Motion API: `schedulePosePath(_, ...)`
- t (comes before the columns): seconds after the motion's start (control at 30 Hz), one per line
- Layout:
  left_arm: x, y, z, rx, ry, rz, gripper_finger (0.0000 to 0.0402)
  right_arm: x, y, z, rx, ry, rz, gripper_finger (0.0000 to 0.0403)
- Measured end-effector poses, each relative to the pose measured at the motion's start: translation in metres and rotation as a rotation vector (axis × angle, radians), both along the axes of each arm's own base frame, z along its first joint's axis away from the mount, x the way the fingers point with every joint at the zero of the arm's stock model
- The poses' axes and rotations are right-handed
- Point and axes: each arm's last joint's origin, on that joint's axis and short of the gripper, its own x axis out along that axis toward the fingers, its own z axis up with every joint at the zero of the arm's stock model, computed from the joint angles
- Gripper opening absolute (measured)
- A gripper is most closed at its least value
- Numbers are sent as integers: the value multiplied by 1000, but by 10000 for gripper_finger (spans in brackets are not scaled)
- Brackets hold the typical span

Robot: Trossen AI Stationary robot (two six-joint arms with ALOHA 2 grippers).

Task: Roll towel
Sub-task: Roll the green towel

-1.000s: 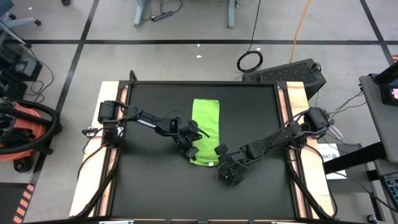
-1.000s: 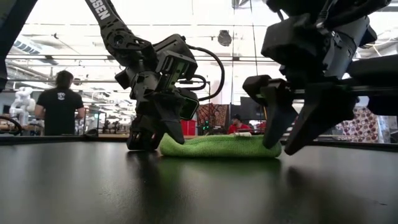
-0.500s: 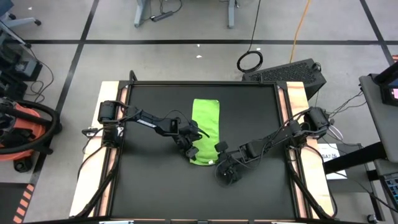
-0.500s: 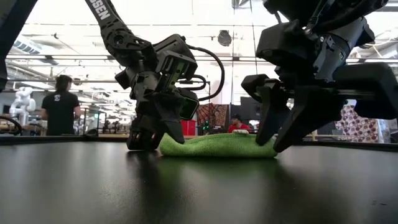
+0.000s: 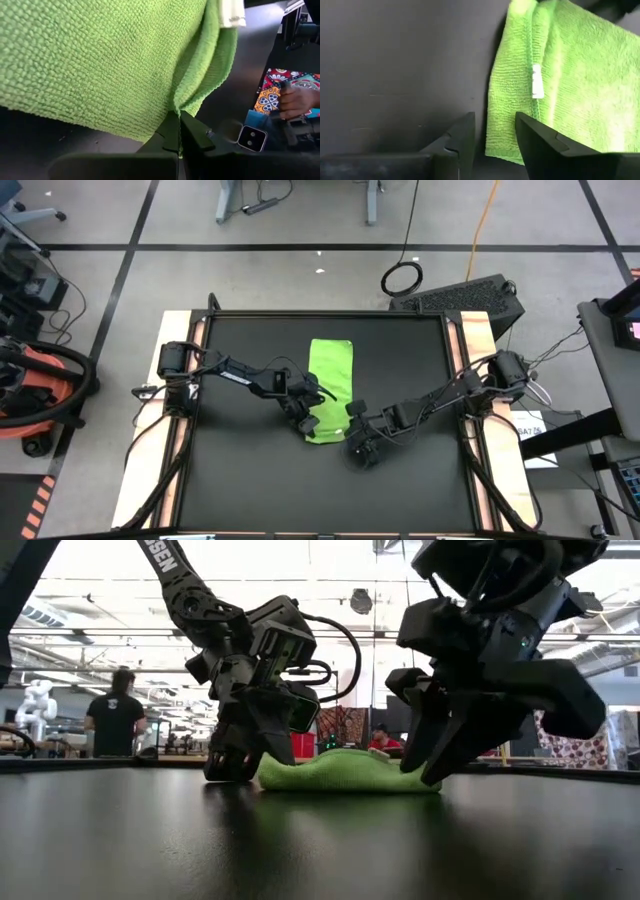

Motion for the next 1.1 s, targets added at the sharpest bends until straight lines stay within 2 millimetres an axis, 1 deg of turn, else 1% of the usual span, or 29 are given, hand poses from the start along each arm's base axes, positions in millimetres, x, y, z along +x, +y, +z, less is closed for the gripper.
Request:
schedulePosePath(0.13, 0, 0, 0, -5, -3, -5, 17, 2, -6, 0, 43, 9, -5, 132)
schedulePosePath(0.27, 0, 1, 4, 5, -28, -15, 43, 2, -11, -1, 66, 22, -30, 132)
schedulePosePath(0.37, -3, 4, 10, 11, -37, -14, 67, 2, -12, -1, 100, 36, -26, 126)
schedulePosePath(0.47, -2, 9, 24, 25, -100, -9, 94, 3, -14, -1, 114, 40, -47, 107)
schedulePosePath(0.6, -4, 15, 45, 47, -182, -3, 132, 3, -17, -2, 122, 48, -56, 70)
schedulePosePath(0.7, -7, 17, 64, 80, -270, -23, 154, 4, -19, -2, 142, 53, -55, 40)
schedulePosePath(0.77, -9, 10, 76, 124, -347, -71, 161, 4, -21, -2, 148, 54, -67, 21)
schedulePosePath(0.87, -12, -11, 84, 246, -442, -185, 163, 5, -25, -2, 175, 59, -75, 5)
schedulePosePath(0.97, -13, -39, 85, 431, -546, -324, 163, 5, -29, -2, 199, 64, -88, 7)
schedulePosePath(1.1, -19, -71, 79, 725, -585, -473, 163, 6, -33, -2, 225, 69, -104, 3)
